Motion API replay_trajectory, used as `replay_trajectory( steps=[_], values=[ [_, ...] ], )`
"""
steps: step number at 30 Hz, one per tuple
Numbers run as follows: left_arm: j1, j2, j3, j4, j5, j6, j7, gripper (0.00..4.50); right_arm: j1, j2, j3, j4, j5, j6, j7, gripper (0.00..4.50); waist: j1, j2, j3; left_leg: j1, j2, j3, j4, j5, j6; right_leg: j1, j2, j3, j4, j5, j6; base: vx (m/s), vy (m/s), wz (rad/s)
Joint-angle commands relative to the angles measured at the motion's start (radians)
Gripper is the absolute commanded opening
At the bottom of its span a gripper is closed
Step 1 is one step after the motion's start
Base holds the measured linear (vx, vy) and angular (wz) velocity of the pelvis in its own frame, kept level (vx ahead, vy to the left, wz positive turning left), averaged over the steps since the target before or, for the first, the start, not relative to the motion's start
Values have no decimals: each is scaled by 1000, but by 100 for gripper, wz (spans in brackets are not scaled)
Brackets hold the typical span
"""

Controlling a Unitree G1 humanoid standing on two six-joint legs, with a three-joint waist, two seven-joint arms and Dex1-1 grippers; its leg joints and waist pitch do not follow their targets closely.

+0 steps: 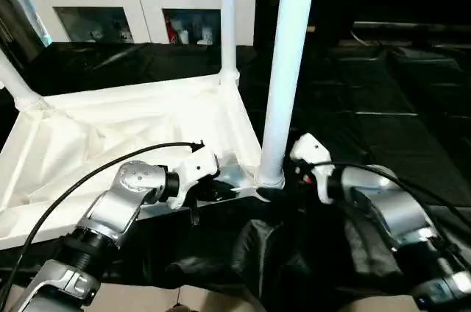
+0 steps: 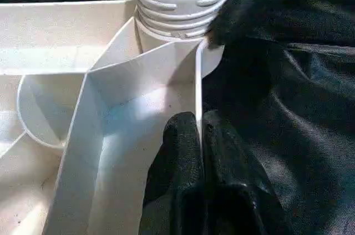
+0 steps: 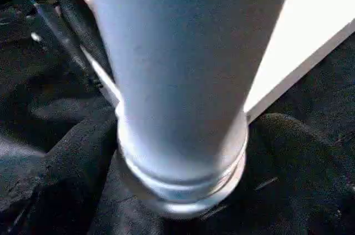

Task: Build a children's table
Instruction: Rotate leg to tighten

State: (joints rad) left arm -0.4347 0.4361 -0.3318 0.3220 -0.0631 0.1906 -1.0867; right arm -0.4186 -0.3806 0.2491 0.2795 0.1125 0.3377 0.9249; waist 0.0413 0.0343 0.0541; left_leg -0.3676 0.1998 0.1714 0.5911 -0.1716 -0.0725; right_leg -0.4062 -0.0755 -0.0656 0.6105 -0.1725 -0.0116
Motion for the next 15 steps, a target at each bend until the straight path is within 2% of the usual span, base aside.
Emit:
replay_trajectory(
  steps=[1, 2, 3, 7, 9, 11, 15],
  values=[
    [-4, 1, 8, -6, -4, -4, 0, 0, -28, 15, -2, 42, -14, -32, -21, 411, 6, -16, -65, 4, 20, -3, -65, -244, 31, 50, -57, 41, -82, -323, -180, 0, 0, 0],
    [-9, 3, 4, 5, 3, -13, -6, 0, -46, 30, -1, 78, -20, -60, -29, 408, 5, -19, -64, 4, 20, -3, -65, -248, 30, 48, -58, 41, -83, -331, -178, 0, 0, 0],
    [-10, 4, 3, 8, 4, -15, -8, 0, -49, 32, -1, 82, -19, -63, -28, 408, 4, -17, -64, 4, 20, -4, -66, -252, 28, 48, -58, 41, -83, -337, -178, 0, 0, 0],
    [-12, 8, -4, 16, 10, -20, -16, 0, -57, 39, -4, 92, -11, -70, -16, 369, 4, -20, -64, 4, 21, -4, -67, -244, 29, 50, -56, 42, -80, -309, -181, 0, 0, 0],
    [-12, 8, -7, 18, 11, -20, -20, 0, -60, 38, -4, 98, -4, -79, 2, 364, 4, -19, -64, 4, 21, -4, -67, -249, 30, 50, -57, 42, -80, -315, -181, 0, 0, 0],
    [-14, 6, -8, 23, 10, -22, -23, 0, -62, 39, -4, 110, -6, -84, 7, 333, 3, -19, -64, 4, 21, -4, -67, -252, 28, 51, -57, 42, -81, -322, -179, 0, 0, 0],
    [-22, -3, -10, 41, 15, -19, -15, 0, -62, 55, -7, 136, -6, -96, 2, 315, 1, -17, -64, 5, 20, -3, -67, -257, 28, 49, -56, 42, -81, -316, -186, 0, 0, 0]
  ],
)
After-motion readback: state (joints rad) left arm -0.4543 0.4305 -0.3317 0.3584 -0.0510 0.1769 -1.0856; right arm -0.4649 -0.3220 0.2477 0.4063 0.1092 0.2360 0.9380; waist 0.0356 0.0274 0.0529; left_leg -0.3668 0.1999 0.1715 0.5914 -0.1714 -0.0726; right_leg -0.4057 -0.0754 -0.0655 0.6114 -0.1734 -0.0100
